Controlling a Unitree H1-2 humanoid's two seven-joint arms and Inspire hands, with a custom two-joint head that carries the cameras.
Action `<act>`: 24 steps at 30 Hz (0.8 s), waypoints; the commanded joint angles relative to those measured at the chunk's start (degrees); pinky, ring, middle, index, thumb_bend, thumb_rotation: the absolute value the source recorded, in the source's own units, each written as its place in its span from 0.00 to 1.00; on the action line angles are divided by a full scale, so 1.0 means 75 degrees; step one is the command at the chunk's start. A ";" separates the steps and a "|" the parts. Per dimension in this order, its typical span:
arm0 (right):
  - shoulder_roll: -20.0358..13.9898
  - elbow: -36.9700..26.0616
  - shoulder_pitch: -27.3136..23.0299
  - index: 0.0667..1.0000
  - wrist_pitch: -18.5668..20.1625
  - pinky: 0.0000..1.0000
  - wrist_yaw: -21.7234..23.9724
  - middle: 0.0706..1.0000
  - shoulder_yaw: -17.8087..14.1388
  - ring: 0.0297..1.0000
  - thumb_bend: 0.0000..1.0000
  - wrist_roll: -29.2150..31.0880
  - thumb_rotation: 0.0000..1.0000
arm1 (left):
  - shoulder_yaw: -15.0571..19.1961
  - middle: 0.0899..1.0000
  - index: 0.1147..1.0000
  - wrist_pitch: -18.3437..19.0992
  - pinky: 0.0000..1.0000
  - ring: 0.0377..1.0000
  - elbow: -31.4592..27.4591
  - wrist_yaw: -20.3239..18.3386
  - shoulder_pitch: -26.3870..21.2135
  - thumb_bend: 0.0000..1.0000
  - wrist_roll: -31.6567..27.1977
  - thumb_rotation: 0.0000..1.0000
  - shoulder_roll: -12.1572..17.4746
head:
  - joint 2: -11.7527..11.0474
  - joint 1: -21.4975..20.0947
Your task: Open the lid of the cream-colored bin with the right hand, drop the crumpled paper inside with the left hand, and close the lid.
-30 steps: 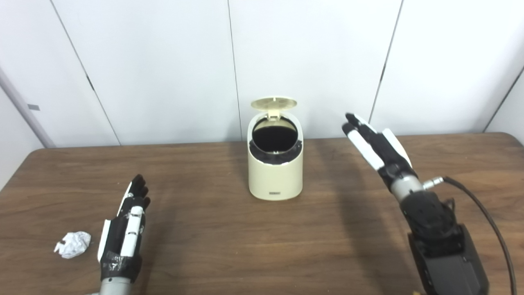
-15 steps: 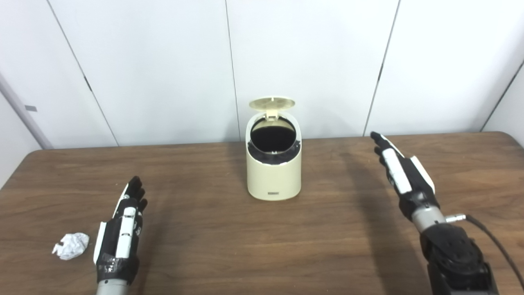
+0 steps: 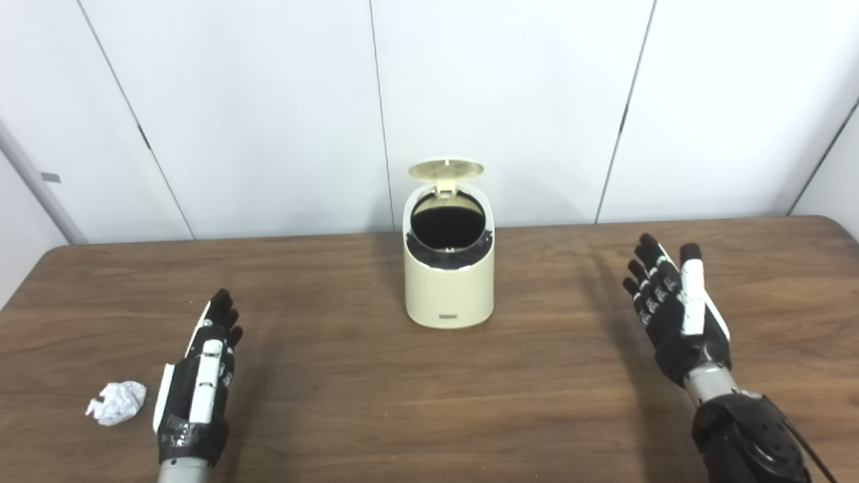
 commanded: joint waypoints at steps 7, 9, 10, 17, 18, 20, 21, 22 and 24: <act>-0.0286 -0.0141 0.0145 1.00 -0.1070 1.00 0.0066 1.00 0.0312 1.00 0.60 -0.0408 1.00 | -0.0041 0.99 0.97 -0.0084 1.00 1.00 0.0294 -0.0004 0.0456 0.35 0.0066 0.78 -0.0128 | 0.0081 0.0052; -0.0334 -0.0162 0.0220 1.00 -0.1232 1.00 0.0057 1.00 0.0402 1.00 0.58 -0.0538 1.00 | -0.0047 0.98 0.96 -0.0045 1.00 1.00 0.0261 -0.0007 0.0465 0.35 0.0081 0.78 -0.0127 | 0.0100 0.0069; -0.0354 -0.0189 0.0270 1.00 -0.1294 1.00 0.0032 1.00 0.0456 1.00 0.58 -0.0633 1.00 | -0.0050 0.99 0.97 -0.0034 1.00 1.00 0.0251 -0.0008 0.0471 0.35 0.0094 0.78 -0.0127 | 0.0100 0.0069; -0.0368 -0.0287 0.0520 0.99 -0.1568 1.00 -0.0178 1.00 0.0690 1.00 0.59 -0.1172 1.00 | -0.0014 0.99 0.97 -0.0063 1.00 1.00 0.0323 -0.0069 0.0428 0.36 -0.0015 0.77 -0.0126 | 0.0202 0.0125; -0.0366 -0.0270 0.0546 0.99 -0.1625 1.00 -0.0192 1.00 0.0709 1.00 0.59 -0.1228 1.00 | -0.0017 0.99 0.97 -0.0064 1.00 1.00 0.0333 -0.0066 0.0424 0.36 0.0008 0.76 -0.0119 | 0.0202 0.0125; -0.0360 -0.0230 0.0587 0.99 -0.1769 1.00 -0.0234 1.00 0.0753 1.00 0.58 -0.1387 1.00 | -0.0023 0.99 0.97 -0.0056 1.00 1.00 0.0336 -0.0062 0.0418 0.37 0.0032 0.76 -0.0114 | 0.0252 0.0123; -0.0357 -0.0218 0.0604 0.99 -0.1834 1.00 -0.0251 1.00 0.0773 1.00 0.59 -0.1458 1.00 | -0.0021 0.99 0.97 -0.0038 1.00 1.00 0.0314 -0.0052 0.0417 0.37 0.0030 0.76 -0.0126 | 0.0252 0.0123; -0.0360 -0.0193 0.0615 0.99 -0.1914 1.00 -0.0266 1.00 0.0797 1.00 0.59 -0.1529 1.00 | -0.0020 0.99 0.97 -0.0026 1.00 1.00 0.0299 -0.0046 0.0416 0.36 0.0026 0.77 -0.0135 | 0.0252 0.0123; -0.0366 -0.0161 0.0624 0.98 -0.2026 1.00 -0.0268 1.00 0.0820 1.00 0.59 -0.1579 1.00 | -0.0024 0.99 0.96 -0.0012 1.00 1.00 0.0274 -0.0035 0.0419 0.36 0.0039 0.77 -0.0142 | 0.0288 0.0123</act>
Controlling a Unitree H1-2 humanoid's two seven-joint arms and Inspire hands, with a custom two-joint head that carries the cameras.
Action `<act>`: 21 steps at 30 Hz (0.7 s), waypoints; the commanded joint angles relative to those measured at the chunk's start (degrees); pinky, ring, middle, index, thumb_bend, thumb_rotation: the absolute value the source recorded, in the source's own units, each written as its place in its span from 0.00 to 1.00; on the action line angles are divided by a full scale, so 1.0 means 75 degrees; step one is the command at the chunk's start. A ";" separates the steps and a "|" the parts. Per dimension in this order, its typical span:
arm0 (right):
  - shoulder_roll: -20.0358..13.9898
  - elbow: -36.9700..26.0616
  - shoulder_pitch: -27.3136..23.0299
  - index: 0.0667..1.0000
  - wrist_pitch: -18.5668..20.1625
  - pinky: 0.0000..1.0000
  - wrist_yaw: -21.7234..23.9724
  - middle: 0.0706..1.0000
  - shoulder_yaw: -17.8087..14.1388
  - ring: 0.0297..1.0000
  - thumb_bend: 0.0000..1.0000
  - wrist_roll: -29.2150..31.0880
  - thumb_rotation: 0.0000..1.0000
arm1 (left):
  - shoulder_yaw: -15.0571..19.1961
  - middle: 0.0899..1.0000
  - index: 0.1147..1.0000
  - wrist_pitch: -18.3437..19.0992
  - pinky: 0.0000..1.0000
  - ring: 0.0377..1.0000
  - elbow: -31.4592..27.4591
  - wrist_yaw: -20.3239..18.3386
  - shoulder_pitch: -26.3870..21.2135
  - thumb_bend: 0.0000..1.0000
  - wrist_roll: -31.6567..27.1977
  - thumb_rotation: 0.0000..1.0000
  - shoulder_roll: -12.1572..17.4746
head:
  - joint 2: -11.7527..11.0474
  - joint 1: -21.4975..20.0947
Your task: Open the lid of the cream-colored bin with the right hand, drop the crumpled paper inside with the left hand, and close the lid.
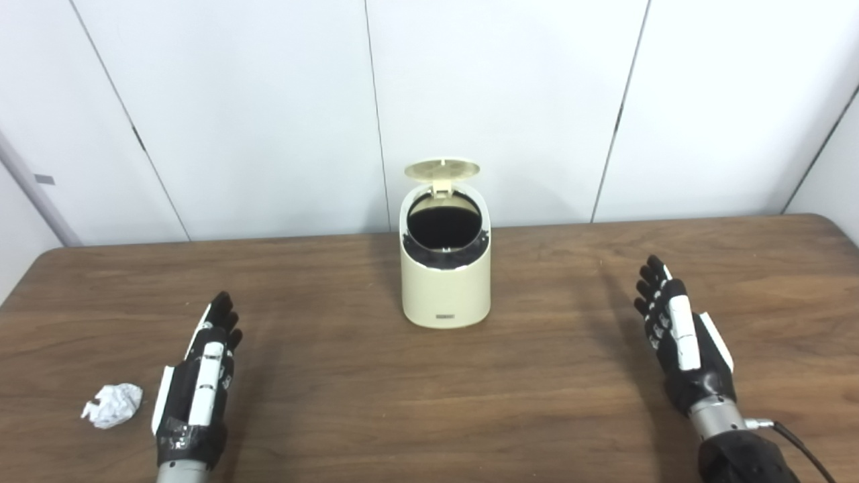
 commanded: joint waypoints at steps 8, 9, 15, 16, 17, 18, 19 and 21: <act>-0.0026 -0.0183 -0.0123 0.99 -0.0443 1.00 -0.0103 1.00 -0.0048 1.00 0.57 0.0137 1.00 | -0.0074 0.98 0.96 -0.0060 1.00 1.00 0.0241 0.0041 0.0419 0.36 0.0086 0.77 -0.0184 | 0.0095 0.0227; -0.0030 -0.0181 -0.0120 0.99 -0.0440 1.00 -0.0106 1.00 -0.0048 1.00 0.57 0.0147 1.00 | -0.0084 0.97 0.95 -0.0049 1.00 0.99 0.0229 0.0072 0.0427 0.36 0.0155 0.78 -0.0183 | 0.0099 0.0248; -0.0079 -0.0075 -0.0120 0.99 -0.0421 1.00 -0.0047 1.00 -0.0119 1.00 0.57 0.0388 1.00 | -0.0118 0.97 0.96 -0.0098 1.00 1.00 0.0215 0.0060 0.0444 0.39 0.0134 0.75 -0.0268 | 0.0158 0.0770; -0.0100 -0.0049 -0.0122 0.99 -0.0415 1.00 -0.0032 1.00 -0.0142 1.00 0.57 0.0439 1.00 | -0.0134 0.97 0.95 -0.0131 1.00 0.99 0.0215 0.0066 0.0445 0.38 0.0161 0.75 -0.0291 | 0.0172 0.0926; -0.0130 -0.0006 -0.0126 0.99 -0.0428 1.00 -0.0012 1.00 -0.0158 1.00 0.57 0.0475 1.00 | -0.0151 0.97 0.95 -0.0167 1.00 0.99 0.0225 0.0085 0.0447 0.38 0.0217 0.75 -0.0309 | 0.0180 0.1012; -0.0170 0.0035 -0.0128 1.00 -0.0445 1.00 0.0020 1.00 -0.0165 1.00 0.57 0.0496 1.00 | -0.0171 0.97 0.94 -0.0212 1.00 0.99 0.0240 0.0121 0.0448 0.39 0.0316 0.75 -0.0321 | 0.0180 0.1090; -0.0212 0.0067 -0.0127 1.00 -0.0461 1.00 0.0049 1.00 -0.0169 1.00 0.56 0.0506 1.00 | -0.0189 0.96 0.94 -0.0217 1.00 0.98 0.0242 0.0173 0.0451 0.39 0.0417 0.76 -0.0342 | 0.0185 0.1212; -0.0281 0.0115 -0.0134 1.00 -0.0466 1.00 0.0077 1.00 -0.0195 1.00 0.56 0.0554 1.00 | -0.0234 0.95 0.93 -0.0213 1.00 0.97 0.0233 0.0234 0.0460 0.40 0.0559 0.77 -0.0384 | 0.0195 0.1452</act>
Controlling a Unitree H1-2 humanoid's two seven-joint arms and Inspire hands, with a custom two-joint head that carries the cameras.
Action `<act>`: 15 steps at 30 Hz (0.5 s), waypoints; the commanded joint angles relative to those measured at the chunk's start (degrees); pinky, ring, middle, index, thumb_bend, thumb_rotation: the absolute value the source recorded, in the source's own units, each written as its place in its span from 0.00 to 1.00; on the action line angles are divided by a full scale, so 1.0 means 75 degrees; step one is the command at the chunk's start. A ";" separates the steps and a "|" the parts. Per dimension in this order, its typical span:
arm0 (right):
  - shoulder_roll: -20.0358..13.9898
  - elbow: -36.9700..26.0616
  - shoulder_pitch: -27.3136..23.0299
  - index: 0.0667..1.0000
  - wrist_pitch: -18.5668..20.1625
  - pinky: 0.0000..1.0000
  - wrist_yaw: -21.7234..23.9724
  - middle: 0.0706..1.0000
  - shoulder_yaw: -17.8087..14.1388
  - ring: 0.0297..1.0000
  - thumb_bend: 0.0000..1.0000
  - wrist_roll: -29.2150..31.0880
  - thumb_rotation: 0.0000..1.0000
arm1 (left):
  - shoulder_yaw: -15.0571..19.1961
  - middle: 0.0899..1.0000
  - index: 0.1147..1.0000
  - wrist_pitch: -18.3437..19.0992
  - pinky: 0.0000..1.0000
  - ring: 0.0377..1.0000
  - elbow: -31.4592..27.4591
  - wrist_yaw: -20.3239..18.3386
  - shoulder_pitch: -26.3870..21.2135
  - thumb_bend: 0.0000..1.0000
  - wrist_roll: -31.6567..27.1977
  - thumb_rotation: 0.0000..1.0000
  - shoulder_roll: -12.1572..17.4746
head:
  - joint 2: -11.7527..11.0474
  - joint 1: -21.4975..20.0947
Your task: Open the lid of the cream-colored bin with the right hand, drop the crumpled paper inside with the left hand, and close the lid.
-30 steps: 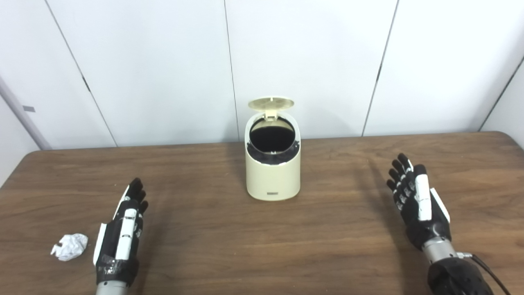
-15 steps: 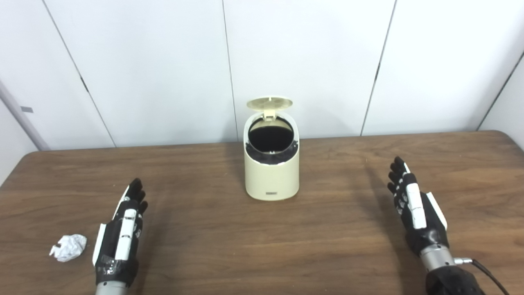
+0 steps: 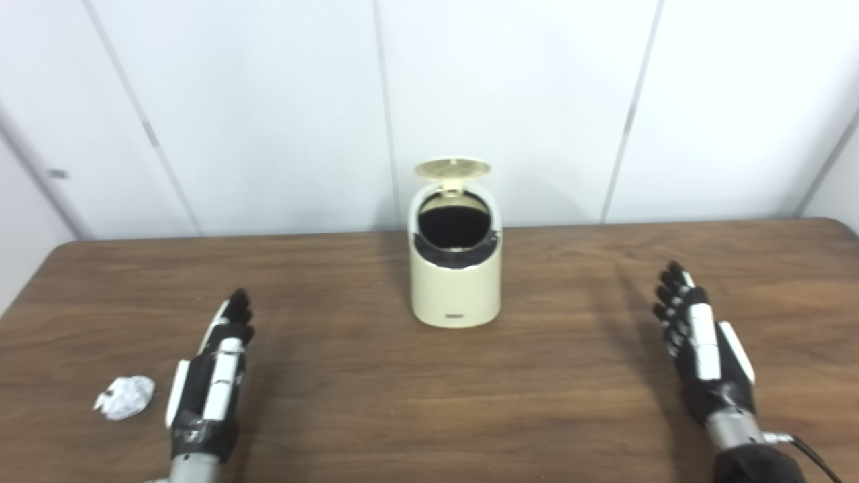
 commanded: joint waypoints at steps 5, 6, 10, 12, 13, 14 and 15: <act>-0.0239 -0.0227 -0.0205 1.00 -0.0246 1.00 0.0099 1.00 -0.0142 1.00 0.57 0.0321 1.00 | -0.0284 0.96 0.94 -0.0144 1.00 0.99 0.0262 0.0096 0.0450 0.42 0.0168 0.79 -0.0402 | 0.0034 0.0521; -0.0240 -0.0298 -0.0199 1.00 -0.0172 1.00 0.0081 1.00 -0.0140 1.00 0.56 0.0344 1.00 | -0.0302 0.97 0.94 -0.0139 1.00 0.99 0.0251 0.0111 0.0451 0.42 0.0181 0.79 -0.0415 | 0.0040 0.0583; -0.0219 -0.0699 -0.0157 0.99 0.0256 1.00 0.0009 1.00 -0.0176 1.00 0.54 0.0540 1.00 | -0.0364 0.96 0.94 -0.0084 1.00 0.99 0.0185 0.0193 0.0456 0.42 0.0250 0.80 -0.0496 | 0.0100 0.1023; -0.0218 -0.0871 -0.0160 0.98 0.0492 1.00 -0.0065 1.00 -0.0200 1.00 0.54 0.0579 1.00 | -0.0404 0.97 0.95 -0.0046 1.00 0.99 0.0152 0.0230 0.0451 0.40 0.0302 0.79 -0.0531 | 0.0182 0.1269; -0.0225 -0.0977 -0.0160 0.97 0.0616 1.00 -0.0097 0.99 -0.0199 1.00 0.54 0.0569 1.00 | -0.0426 0.97 0.95 -0.0008 1.00 0.99 0.0115 0.0257 0.0452 0.40 0.0341 0.80 -0.0551 | 0.0213 0.1374; -0.0219 -0.1114 -0.0156 0.97 0.0768 1.00 -0.0143 0.99 -0.0190 0.99 0.55 0.0542 1.00 | -0.0435 0.97 0.95 0.0017 1.00 0.99 0.0095 0.0284 0.0446 0.39 0.0351 0.80 -0.0578 | 0.0239 0.1445; -0.0210 -0.1238 -0.0152 0.96 0.0901 1.00 -0.0184 0.98 -0.0184 0.99 0.55 0.0519 1.00 | -0.0445 0.97 0.95 0.0036 1.00 0.99 0.0074 0.0307 0.0440 0.39 0.0347 0.80 -0.0603 | 0.0267 0.1520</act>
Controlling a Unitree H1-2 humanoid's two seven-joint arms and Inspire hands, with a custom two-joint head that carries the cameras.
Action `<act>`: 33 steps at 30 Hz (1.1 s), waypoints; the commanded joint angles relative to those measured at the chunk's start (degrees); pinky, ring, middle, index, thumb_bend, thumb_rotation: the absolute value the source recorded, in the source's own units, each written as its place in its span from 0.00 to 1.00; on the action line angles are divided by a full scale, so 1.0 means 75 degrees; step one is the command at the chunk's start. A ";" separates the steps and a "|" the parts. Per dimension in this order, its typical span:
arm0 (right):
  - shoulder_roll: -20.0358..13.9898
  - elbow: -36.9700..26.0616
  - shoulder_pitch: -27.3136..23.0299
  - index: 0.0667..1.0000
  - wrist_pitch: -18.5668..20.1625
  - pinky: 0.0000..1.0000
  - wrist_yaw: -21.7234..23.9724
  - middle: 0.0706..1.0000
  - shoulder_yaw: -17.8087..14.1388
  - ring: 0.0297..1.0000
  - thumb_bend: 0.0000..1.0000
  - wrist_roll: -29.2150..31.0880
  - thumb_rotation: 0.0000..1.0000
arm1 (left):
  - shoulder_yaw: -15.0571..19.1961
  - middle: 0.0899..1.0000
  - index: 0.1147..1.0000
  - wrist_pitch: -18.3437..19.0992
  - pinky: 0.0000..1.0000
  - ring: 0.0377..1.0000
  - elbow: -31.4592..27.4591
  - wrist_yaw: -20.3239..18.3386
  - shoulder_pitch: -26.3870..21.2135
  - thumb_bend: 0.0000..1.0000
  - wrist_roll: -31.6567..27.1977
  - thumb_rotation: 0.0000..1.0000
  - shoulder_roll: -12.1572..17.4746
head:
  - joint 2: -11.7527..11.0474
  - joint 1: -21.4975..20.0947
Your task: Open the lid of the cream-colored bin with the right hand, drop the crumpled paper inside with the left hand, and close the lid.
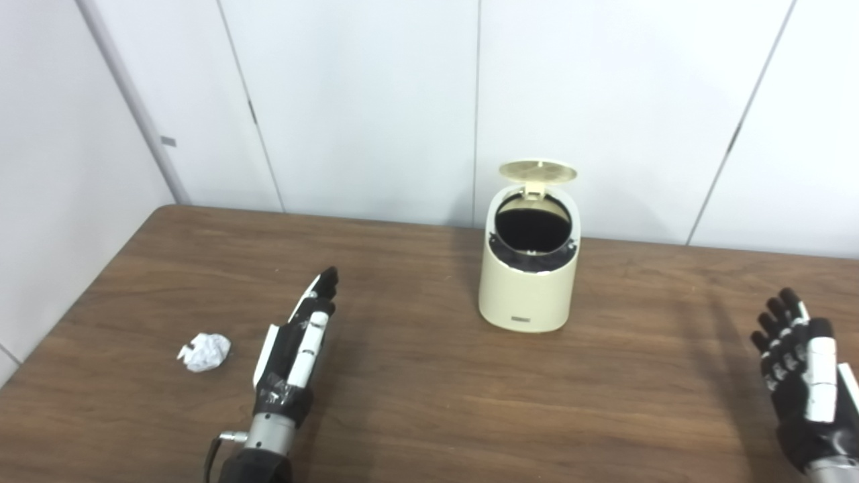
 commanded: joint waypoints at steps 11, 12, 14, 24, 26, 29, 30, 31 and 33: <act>0.0023 -0.1525 -0.0133 0.95 0.1295 1.00 -0.0389 0.96 0.0142 0.96 0.51 -0.0134 1.00 | -0.0221 0.96 0.95 -0.0132 0.99 0.97 0.0329 0.0282 0.0313 0.46 0.0377 0.78 -0.0536 | 0.0103 0.0615; 0.0016 -0.1510 -0.0139 0.95 0.1255 1.00 -0.0385 0.95 0.0138 0.96 0.50 -0.0141 1.00 | -0.0222 0.95 0.95 -0.0131 0.98 0.96 0.0334 0.0304 0.0307 0.47 0.0408 0.78 -0.0545 | 0.0107 0.0639; 0.0008 -0.1458 -0.0166 0.94 0.1219 1.00 -0.0364 0.95 0.0108 0.95 0.50 -0.0106 1.00 | -0.0240 0.94 0.94 -0.0027 0.96 0.95 0.0262 0.0370 0.0312 0.49 0.0521 0.76 -0.0567 | 0.0104 0.0687; 0.0095 -0.1615 -0.0201 0.95 0.1410 1.00 -0.0413 0.96 0.0183 0.97 0.51 -0.0147 1.00 | -0.0255 0.94 0.93 0.0336 1.00 0.97 0.0010 0.0480 0.0249 0.51 0.0978 0.57 -0.0439 | -0.0005 0.0651; 0.0112 -0.1707 -0.0208 0.95 0.1475 1.00 -0.0470 0.96 0.0240 0.97 0.44 -0.0250 1.00 | -0.0250 0.94 0.93 0.0423 0.99 0.96 -0.0173 0.0561 0.0234 0.56 0.1201 0.47 -0.0398 | -0.0052 0.0665; 0.0142 -0.1707 -0.0246 0.94 0.1507 1.00 -0.0527 0.96 0.0254 0.97 0.40 -0.0274 1.00 | -0.0248 0.93 0.93 0.0629 0.95 0.95 -0.0556 0.0653 0.0226 0.61 0.1502 0.36 -0.0306 | -0.0084 0.0665; 0.0144 -0.1706 -0.0253 0.94 0.1511 1.00 -0.0531 0.96 0.0263 0.97 0.41 -0.0291 1.00 | -0.0245 0.93 0.93 0.0714 0.95 0.95 -0.0691 0.0668 0.0223 0.63 0.1597 0.35 -0.0261 | -0.0084 0.0665; 0.0147 -0.1703 -0.0249 0.94 0.1498 1.00 -0.0531 0.97 0.0283 0.97 0.41 -0.0335 1.00 | -0.0232 0.93 0.93 0.0809 0.95 0.95 -0.0823 0.0659 0.0216 0.65 0.1658 0.33 -0.0205 | -0.0136 0.0651; 0.0144 -0.1693 -0.0235 0.94 0.1456 1.00 -0.0513 0.96 0.0333 0.97 0.42 -0.0425 1.00 | -0.0167 0.93 0.92 0.1055 0.96 0.96 -0.1135 0.0587 0.0184 0.70 0.1648 0.32 -0.0069 | -0.0154 0.0609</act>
